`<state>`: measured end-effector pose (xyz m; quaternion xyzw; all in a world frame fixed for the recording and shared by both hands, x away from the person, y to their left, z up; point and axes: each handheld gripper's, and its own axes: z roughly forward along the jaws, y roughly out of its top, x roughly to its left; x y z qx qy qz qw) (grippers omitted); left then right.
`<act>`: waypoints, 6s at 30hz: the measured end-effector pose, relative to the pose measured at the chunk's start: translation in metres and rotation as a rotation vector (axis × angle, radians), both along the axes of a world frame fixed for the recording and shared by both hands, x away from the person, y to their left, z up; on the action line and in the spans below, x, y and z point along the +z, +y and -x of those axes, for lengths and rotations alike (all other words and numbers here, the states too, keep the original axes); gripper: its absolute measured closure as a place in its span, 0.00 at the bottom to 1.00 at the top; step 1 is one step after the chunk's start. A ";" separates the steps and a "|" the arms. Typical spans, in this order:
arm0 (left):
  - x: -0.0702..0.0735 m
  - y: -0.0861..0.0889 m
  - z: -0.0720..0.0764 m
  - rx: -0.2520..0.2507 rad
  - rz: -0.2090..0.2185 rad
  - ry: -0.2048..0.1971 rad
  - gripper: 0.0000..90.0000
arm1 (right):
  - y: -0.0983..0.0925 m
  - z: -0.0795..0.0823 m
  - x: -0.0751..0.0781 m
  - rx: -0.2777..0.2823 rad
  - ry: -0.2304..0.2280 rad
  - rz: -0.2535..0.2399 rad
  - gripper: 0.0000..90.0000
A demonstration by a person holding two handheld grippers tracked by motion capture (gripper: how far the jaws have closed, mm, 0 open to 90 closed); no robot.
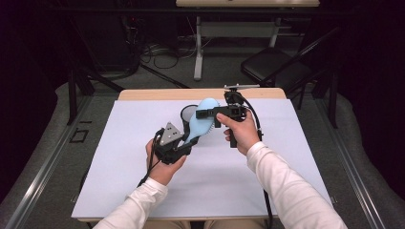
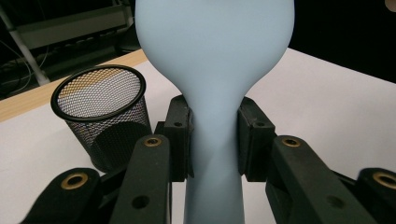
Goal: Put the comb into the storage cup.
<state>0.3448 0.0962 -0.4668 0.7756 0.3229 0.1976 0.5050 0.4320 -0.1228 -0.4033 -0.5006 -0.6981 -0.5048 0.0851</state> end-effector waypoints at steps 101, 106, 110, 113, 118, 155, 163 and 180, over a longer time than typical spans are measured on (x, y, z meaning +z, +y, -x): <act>-0.006 0.008 -0.001 0.006 0.031 0.015 0.69 | -0.001 -0.005 -0.009 0.001 0.107 -0.108 0.53; -0.006 0.009 0.000 0.015 0.028 0.003 0.62 | -0.002 -0.005 -0.009 0.000 0.112 -0.110 0.53; -0.004 0.011 0.001 0.011 0.052 0.004 0.58 | -0.002 -0.006 -0.009 -0.004 0.109 -0.110 0.53; -0.004 0.011 0.002 0.015 0.052 0.004 0.55 | -0.002 -0.006 -0.010 -0.007 0.104 -0.108 0.53; -0.003 0.014 0.002 0.016 0.057 0.017 0.53 | -0.004 -0.007 -0.009 -0.011 0.107 -0.106 0.53; 0.002 0.027 0.007 0.010 0.057 -0.004 0.49 | -0.017 -0.011 -0.008 -0.053 0.078 -0.082 0.53; 0.004 0.037 0.007 0.033 0.083 0.000 0.45 | -0.021 -0.012 -0.006 -0.068 0.075 -0.079 0.53; 0.001 0.056 0.006 0.093 0.083 0.027 0.31 | -0.030 -0.012 0.002 -0.094 0.060 -0.074 0.53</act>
